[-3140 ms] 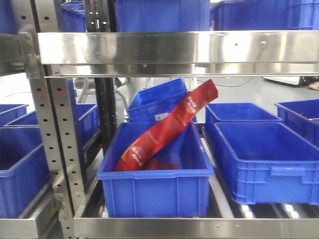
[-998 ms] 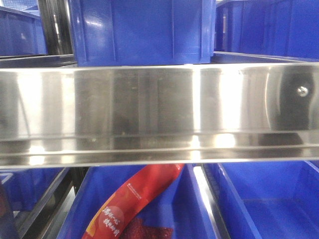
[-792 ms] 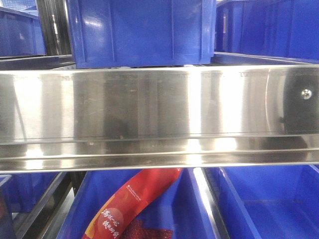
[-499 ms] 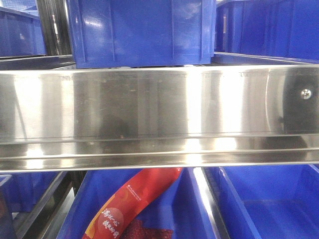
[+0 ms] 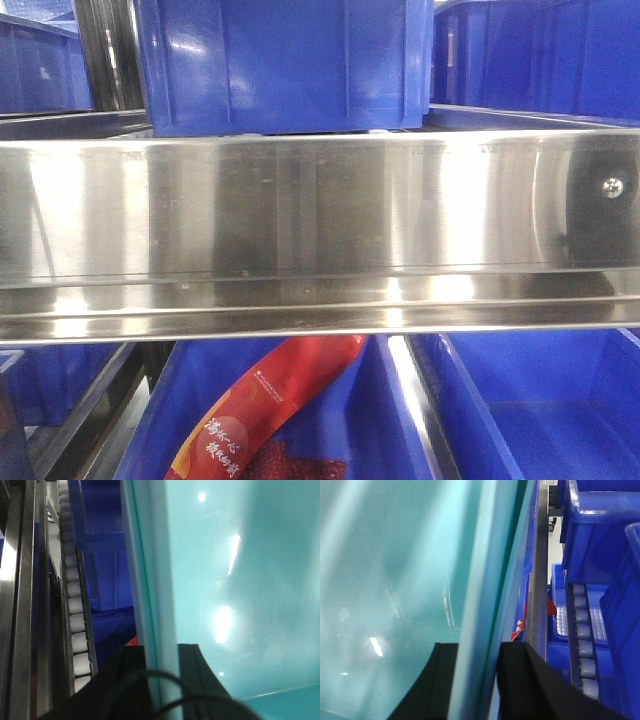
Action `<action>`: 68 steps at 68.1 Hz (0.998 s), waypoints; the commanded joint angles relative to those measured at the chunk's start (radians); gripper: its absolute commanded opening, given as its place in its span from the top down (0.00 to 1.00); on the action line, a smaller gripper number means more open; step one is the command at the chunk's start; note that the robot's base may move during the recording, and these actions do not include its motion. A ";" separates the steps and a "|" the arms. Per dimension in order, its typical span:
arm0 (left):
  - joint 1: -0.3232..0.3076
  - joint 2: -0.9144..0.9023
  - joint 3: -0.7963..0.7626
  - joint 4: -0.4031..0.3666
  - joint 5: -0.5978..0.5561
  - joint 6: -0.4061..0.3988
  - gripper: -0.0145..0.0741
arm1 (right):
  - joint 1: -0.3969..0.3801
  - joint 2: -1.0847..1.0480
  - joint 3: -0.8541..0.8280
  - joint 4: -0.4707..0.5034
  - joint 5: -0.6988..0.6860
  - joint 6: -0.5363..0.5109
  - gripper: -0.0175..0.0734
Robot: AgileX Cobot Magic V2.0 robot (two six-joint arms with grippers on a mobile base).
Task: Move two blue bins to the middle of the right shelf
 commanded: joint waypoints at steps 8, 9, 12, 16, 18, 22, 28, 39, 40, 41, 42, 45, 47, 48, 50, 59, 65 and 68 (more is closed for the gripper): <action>-0.006 -0.025 -0.022 -0.071 -0.079 0.008 0.96 | -0.001 -0.012 -0.016 0.007 -0.081 0.010 0.98; -0.006 -0.025 -0.022 -0.071 -0.079 0.008 0.96 | -0.001 -0.012 -0.016 0.007 -0.081 0.010 0.98; -0.006 -0.025 -0.022 -0.071 -0.079 0.008 0.96 | -0.001 -0.012 -0.016 0.007 -0.081 0.010 0.98; -0.006 -0.025 -0.022 -0.071 -0.081 0.008 0.96 | -0.001 -0.010 -0.016 0.007 -0.098 0.010 0.98; -0.006 -0.025 -0.022 -0.071 -0.085 0.008 0.96 | -0.001 -0.010 -0.016 0.007 -0.105 0.010 0.98; -0.006 -0.025 -0.022 -0.071 -0.087 0.008 0.96 | -0.001 -0.010 -0.016 0.007 -0.091 0.010 0.98; -0.006 -0.025 -0.022 -0.075 -0.039 0.008 0.96 | -0.001 -0.010 -0.016 0.007 -0.028 0.010 0.98; -0.006 -0.025 -0.022 -0.069 0.109 0.008 0.96 | -0.001 -0.010 -0.016 0.010 0.094 0.010 0.98; -0.006 -0.025 -0.022 -0.069 0.120 0.008 0.96 | -0.001 -0.010 -0.016 0.010 0.102 0.010 0.98; -0.006 -0.025 -0.022 -0.067 0.121 0.008 0.96 | -0.001 -0.010 -0.016 0.010 0.110 0.010 0.98; -0.006 -0.025 -0.022 -0.068 0.121 0.008 0.96 | -0.001 -0.010 -0.016 0.010 0.118 0.010 0.98; -0.006 -0.025 -0.022 -0.063 0.121 0.008 0.96 | -0.001 -0.010 -0.016 0.010 0.141 0.010 0.98; -0.006 -0.025 -0.022 -0.059 0.121 0.008 0.96 | -0.001 -0.010 -0.014 0.010 0.155 0.010 0.98; -0.006 -0.025 -0.022 -0.059 0.121 0.008 0.96 | -0.001 -0.010 -0.011 0.010 0.157 0.010 0.98; -0.006 -0.025 -0.022 -0.054 0.121 0.008 0.96 | -0.001 -0.010 -0.006 0.010 0.168 0.010 0.98; -0.006 -0.025 -0.015 -0.031 0.121 0.008 0.96 | -0.001 -0.010 0.024 0.012 0.192 0.010 0.98; -0.006 -0.025 0.010 -0.027 0.121 0.008 0.96 | -0.001 -0.010 0.069 0.012 0.192 0.010 0.98; -0.006 -0.025 0.029 -0.027 0.121 0.008 0.96 | -0.001 -0.010 0.093 0.015 0.192 0.010 0.98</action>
